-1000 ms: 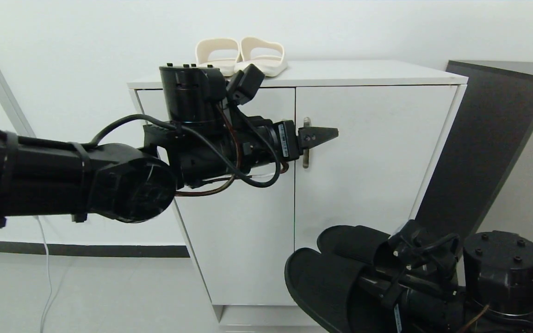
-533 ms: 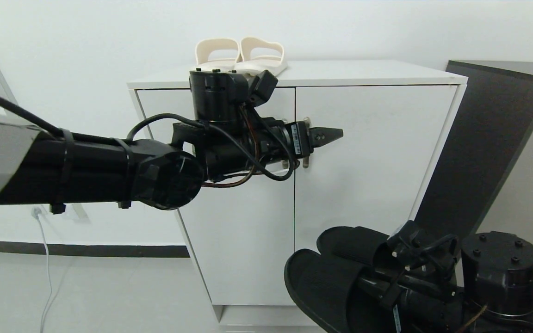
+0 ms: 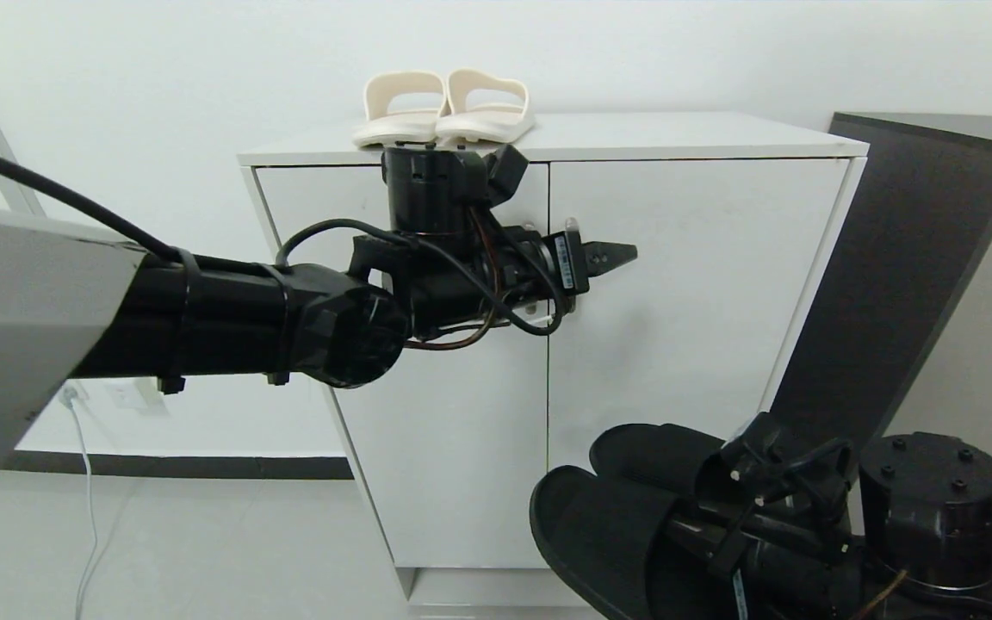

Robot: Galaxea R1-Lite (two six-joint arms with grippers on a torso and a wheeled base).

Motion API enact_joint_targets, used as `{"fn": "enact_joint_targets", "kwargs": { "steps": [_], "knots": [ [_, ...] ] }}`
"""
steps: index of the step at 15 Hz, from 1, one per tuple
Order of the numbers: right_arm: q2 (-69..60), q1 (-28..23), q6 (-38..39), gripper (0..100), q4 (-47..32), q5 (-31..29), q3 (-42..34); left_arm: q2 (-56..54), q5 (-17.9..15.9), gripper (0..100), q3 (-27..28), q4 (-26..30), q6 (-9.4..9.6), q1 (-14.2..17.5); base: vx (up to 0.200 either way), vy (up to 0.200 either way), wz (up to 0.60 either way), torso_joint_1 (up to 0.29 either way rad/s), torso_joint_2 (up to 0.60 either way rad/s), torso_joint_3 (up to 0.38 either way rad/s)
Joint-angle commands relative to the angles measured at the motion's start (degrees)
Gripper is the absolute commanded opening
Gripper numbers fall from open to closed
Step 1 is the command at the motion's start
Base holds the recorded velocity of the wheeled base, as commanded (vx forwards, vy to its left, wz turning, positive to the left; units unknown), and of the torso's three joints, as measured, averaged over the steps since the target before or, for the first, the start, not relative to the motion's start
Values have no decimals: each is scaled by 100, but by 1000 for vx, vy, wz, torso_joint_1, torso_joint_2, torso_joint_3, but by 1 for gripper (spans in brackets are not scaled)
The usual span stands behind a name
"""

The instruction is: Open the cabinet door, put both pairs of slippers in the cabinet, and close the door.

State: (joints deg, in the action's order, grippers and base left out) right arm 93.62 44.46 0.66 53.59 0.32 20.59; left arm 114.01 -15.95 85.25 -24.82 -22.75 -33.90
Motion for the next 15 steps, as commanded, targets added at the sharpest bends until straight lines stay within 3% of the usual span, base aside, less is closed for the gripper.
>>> {"fn": "enact_joint_targets", "kwargs": {
  "steps": [1,15],
  "knots": [
    [-28,10,-13,0,2,56,-64,-80,-23,0,-52,-5,-98,-11,0,0,0,0,0,0],
    [-143,195,-154,0,-6,355,-389,-1513,-14,0,-1599,-32,-81,-222,0,0,0,0,0,0]
  ]
}}
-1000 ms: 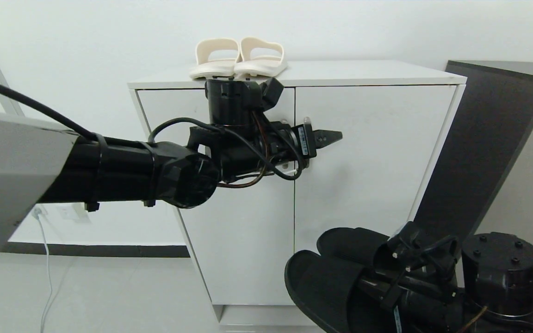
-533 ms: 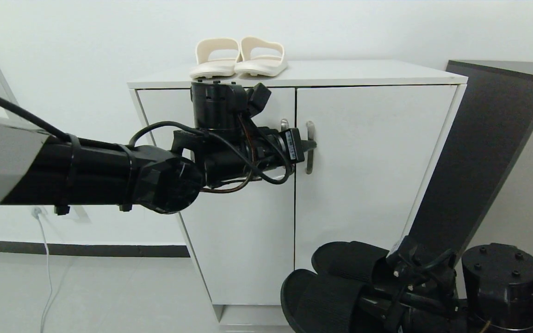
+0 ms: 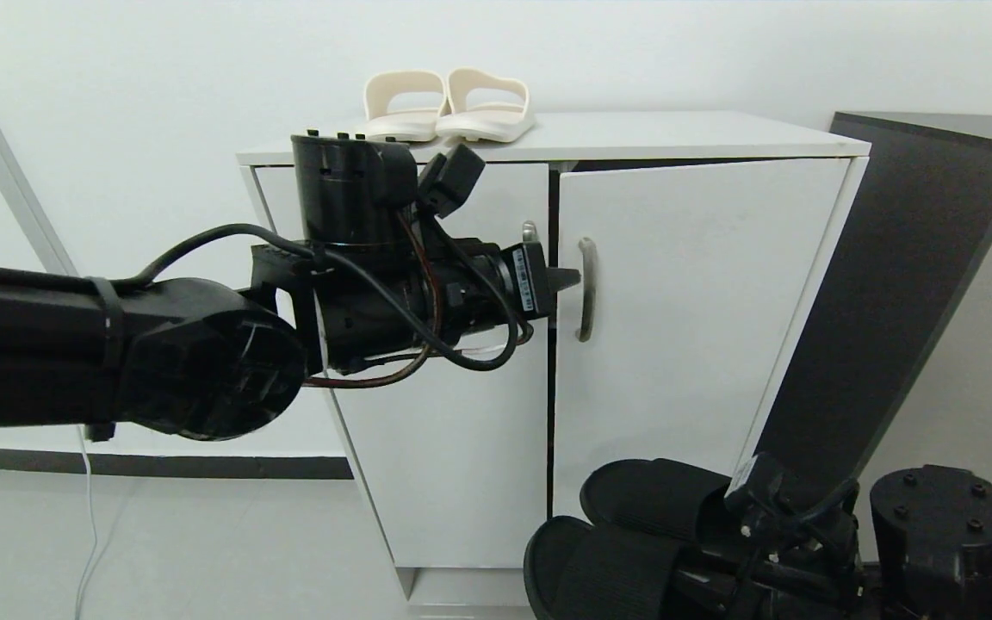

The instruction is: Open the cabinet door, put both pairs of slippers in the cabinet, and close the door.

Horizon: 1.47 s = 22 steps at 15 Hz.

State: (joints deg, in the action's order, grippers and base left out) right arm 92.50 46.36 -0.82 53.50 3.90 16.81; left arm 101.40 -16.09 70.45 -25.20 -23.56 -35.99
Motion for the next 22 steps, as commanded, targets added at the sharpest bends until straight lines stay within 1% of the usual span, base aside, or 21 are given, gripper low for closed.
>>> {"fn": "enact_joint_targets", "kwargs": {
  "steps": [1,3,5,9,14,18,19,20,22],
  "knots": [
    [-30,13,-6,0,2,14,-11,-288,1,0,-163,6,1,-14,0,0,0,0,0,0],
    [-48,22,-6,0,2,14,-29,-279,10,0,-172,-3,1,22,0,0,0,0,0,0],
    [-74,22,-15,0,2,14,-38,-191,1,0,-119,-11,1,153,0,0,0,0,0,0],
    [-83,31,-59,0,2,14,-38,108,-34,0,101,-20,-8,408,0,0,0,0,0,0],
    [-74,31,-94,0,2,14,-46,477,-34,0,487,-20,-34,549,0,0,0,0,0,0],
    [-48,31,-94,0,2,5,-29,943,-26,0,1059,-11,-96,575,0,0,0,0,0,0],
    [-48,31,-94,0,2,5,-38,1110,-17,0,1296,-3,-184,575,0,0,0,0,0,0],
    [-48,40,-94,0,2,5,-38,1163,-8,0,1384,-3,-280,575,0,0,0,0,0,0],
    [-48,48,-94,0,2,5,-29,1171,-8,0,1375,6,-298,566,0,0,0,0,0,0]
  ]
}}
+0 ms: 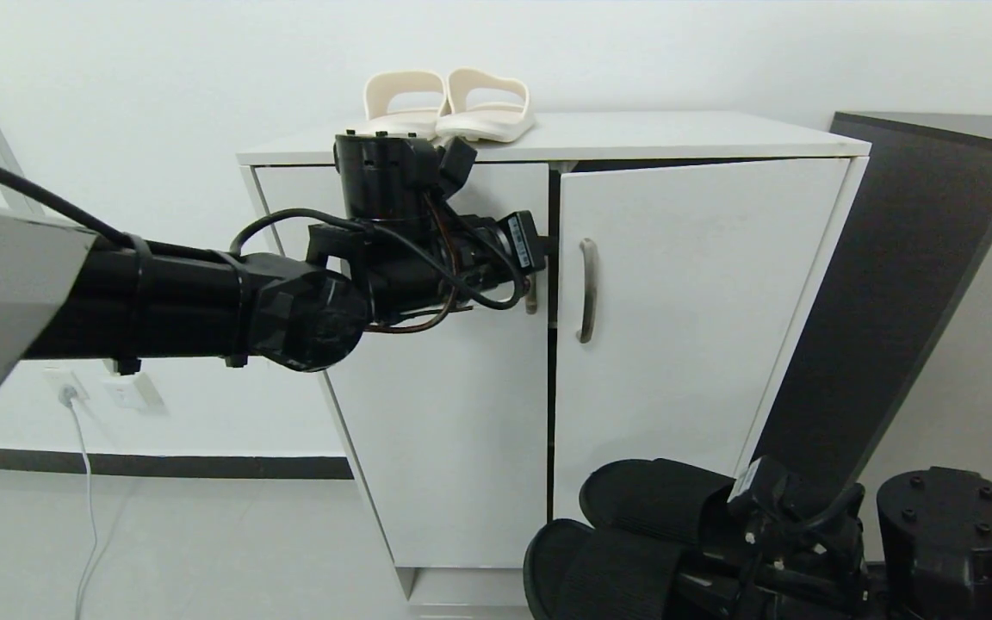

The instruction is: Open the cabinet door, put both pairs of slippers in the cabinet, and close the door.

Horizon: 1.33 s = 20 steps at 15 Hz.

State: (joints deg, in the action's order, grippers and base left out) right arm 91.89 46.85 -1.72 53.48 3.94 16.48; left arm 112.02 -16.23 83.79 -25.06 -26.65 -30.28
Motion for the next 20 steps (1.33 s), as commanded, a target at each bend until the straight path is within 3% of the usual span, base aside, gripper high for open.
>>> {"fn": "enact_joint_targets", "kwargs": {
  "steps": [1,4,7,11,14,16,20],
  "knots": [
    [13,79,5,0,5,-7,4,136,5,0,41,2,-25,-4,0,0,0,0,0,0],
    [13,158,14,0,-13,-16,4,154,5,0,50,2,-25,-22,0,0,0,0,0,0],
    [13,237,22,0,-13,-16,-13,136,5,0,41,-7,-25,-145,-200,0,0,6,1,2],
    [-22,360,22,0,-13,-16,-75,-57,49,0,-222,2,2,-663,-200,0,0,2,1,1],
    [-75,606,14,0,-4,2,-136,-198,111,0,-521,-42,55,-1296,-200,0,0,2,4,17],
    [-75,615,14,0,5,2,-136,-163,111,0,-504,-51,46,-1296,-200,0,0,5,2,7],
    [-40,606,14,0,22,2,-101,-365,111,0,-715,-227,46,-619,0,0,0,0,0,0]
  ]
}}
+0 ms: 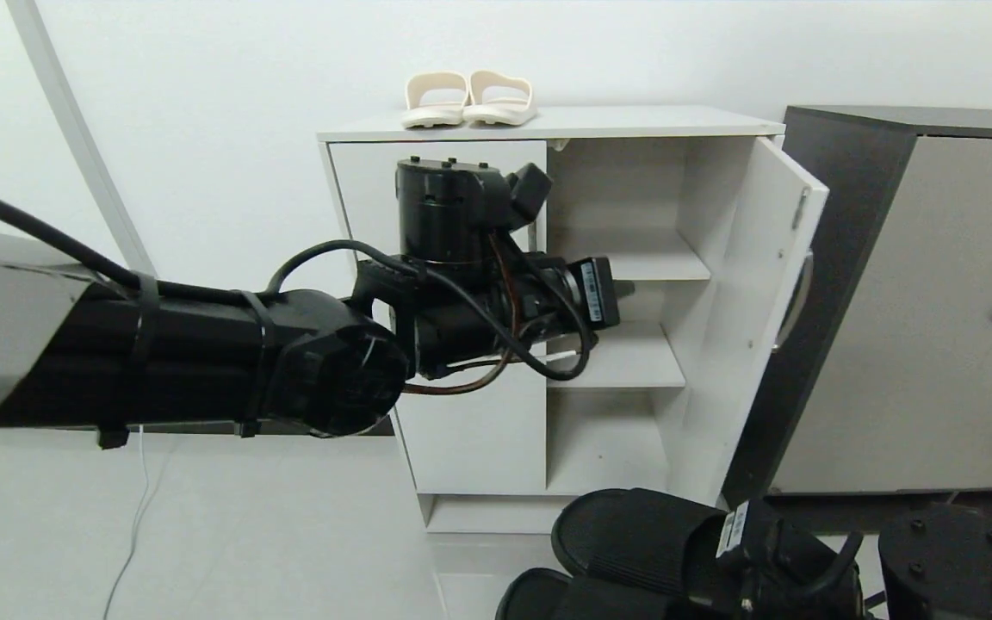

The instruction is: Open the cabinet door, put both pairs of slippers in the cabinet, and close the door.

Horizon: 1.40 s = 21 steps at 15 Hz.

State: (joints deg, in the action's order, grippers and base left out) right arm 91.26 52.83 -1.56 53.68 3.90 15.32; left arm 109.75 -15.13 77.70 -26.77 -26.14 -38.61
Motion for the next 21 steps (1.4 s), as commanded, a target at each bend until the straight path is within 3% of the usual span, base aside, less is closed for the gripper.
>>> {"fn": "enact_joint_targets", "kwargs": {
  "steps": [1,3,5,6,8,10,13,14,16,18,19,20,21],
  "knots": [
    [32,-19,7,0,3,-3,23,-314,1,0,-308,-197,-5,398,0,0,0,0,0,0],
    [85,-98,33,0,3,-3,94,-894,-8,0,-862,-258,-5,644,0,0,0,0,0,0],
    [147,-230,51,0,3,-21,173,-1958,1,0,-1759,-250,-5,811,0,0,0,0,0,0],
    [147,-274,51,0,3,-21,190,-2432,1,0,-2216,-232,82,846,0,0,0,0,0,0],
    [173,-414,42,0,3,5,225,-3267,194,0,-3385,-232,768,1048,0,0,0,0,0,0],
    [234,-467,51,0,3,-3,261,-4005,581,0,-4343,-250,1207,1154,0,0,0,0,0,0],
    [243,-467,51,0,3,-12,252,-5456,880,0,-5221,-179,1207,1163,0,0,0,0,0,0],
    [243,-467,42,0,3,-12,252,-5921,1021,0,-5424,128,1225,1242,0,0,0,0,0,0],
    [243,-467,24,0,20,-12,243,-6809,1636,0,-5573,1385,1269,1373,0,0,0,0,0,0],
    [243,-467,42,0,20,-12,252,-7925,2497,0,-5784,2492,1392,1479,0,0,0,0,0,0],
    [243,-467,42,0,20,-21,252,-8418,2822,0,-5907,2897,1577,1699,0,0,0,0,0,0],
    [243,-467,33,0,47,-30,252,-8822,2910,0,-6048,3196,1647,2182,0,0,0,0,0,0],
    [243,-467,33,0,73,-30,261,-8980,2937,0,-6153,3310,1664,2393,0,0,0,0,0,0]
  ]
}}
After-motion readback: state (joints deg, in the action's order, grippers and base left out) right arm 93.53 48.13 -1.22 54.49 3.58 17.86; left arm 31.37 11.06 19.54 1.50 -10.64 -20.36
